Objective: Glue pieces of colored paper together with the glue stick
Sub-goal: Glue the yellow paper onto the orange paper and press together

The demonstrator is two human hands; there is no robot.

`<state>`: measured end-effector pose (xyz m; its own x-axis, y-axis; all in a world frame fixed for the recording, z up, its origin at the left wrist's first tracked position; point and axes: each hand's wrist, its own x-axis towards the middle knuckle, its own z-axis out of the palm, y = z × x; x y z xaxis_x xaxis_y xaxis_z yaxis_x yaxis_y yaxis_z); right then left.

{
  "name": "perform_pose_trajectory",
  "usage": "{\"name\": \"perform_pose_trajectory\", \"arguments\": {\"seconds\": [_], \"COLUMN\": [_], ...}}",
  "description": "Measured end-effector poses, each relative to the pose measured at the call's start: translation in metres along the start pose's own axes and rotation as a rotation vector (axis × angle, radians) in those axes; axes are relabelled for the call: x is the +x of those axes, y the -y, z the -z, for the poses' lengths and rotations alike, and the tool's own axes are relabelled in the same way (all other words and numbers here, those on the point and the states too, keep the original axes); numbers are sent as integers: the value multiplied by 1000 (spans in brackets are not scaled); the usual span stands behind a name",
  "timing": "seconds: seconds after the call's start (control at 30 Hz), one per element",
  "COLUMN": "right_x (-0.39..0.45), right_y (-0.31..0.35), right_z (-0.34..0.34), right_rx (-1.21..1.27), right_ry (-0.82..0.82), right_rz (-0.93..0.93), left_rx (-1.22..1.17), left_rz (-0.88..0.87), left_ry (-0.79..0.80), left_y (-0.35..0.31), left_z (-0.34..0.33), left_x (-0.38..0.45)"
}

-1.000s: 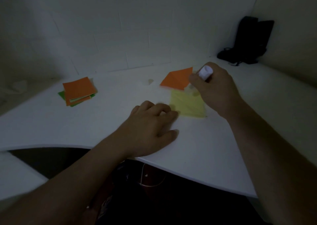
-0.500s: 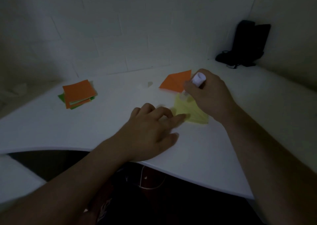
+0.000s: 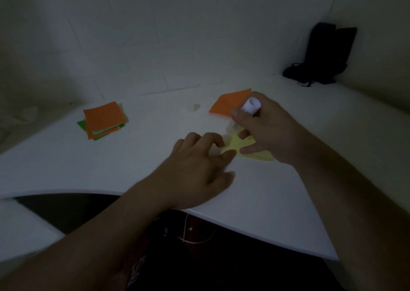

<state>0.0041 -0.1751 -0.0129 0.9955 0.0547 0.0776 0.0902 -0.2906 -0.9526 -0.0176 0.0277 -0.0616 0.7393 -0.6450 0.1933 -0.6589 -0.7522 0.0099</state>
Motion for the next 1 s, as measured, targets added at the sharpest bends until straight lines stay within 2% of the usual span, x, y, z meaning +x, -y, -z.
{"name": "perform_pose_trajectory", "arguments": {"seconds": [0.07, 0.1, 0.17, 0.2, 0.3, 0.43, 0.53, 0.7, 1.0], "right_x": [0, 0, 1, 1, 2, 4, 5, 7, 8], "right_y": [0, 0, 0, -1, -1, -2, -4, -9, -14], "right_z": [0, 1, 2, 3, 3, 3, 0, -8, -11], "right_rx": [2, 13, 44, 54, 65, 18, -108, -444, -582], "right_ry": [18, 25, 32, 34, 29, 33, 72, 131, 144], "right_rz": [-22, -30, -43, -48, -51, -64, -22, 176, 239], "left_rx": [-63, -166, -483, -567, -445, -416, -488, -521, -461], "left_rz": [-80, -90, 40, 98, 110, 172, 234, 257, 279], "left_ry": [-38, -70, -133, -168, -236, -186, -134, -115, -78], "left_y": [5, 9, 23, 32, 51, 53, 50, 52, 50], "left_z": [0, 2, 8, 10, 9, 6, 3, -1, -5], "left_x": [-1, -1, 1, 3, 15, 36, 44, 46, 55]}}
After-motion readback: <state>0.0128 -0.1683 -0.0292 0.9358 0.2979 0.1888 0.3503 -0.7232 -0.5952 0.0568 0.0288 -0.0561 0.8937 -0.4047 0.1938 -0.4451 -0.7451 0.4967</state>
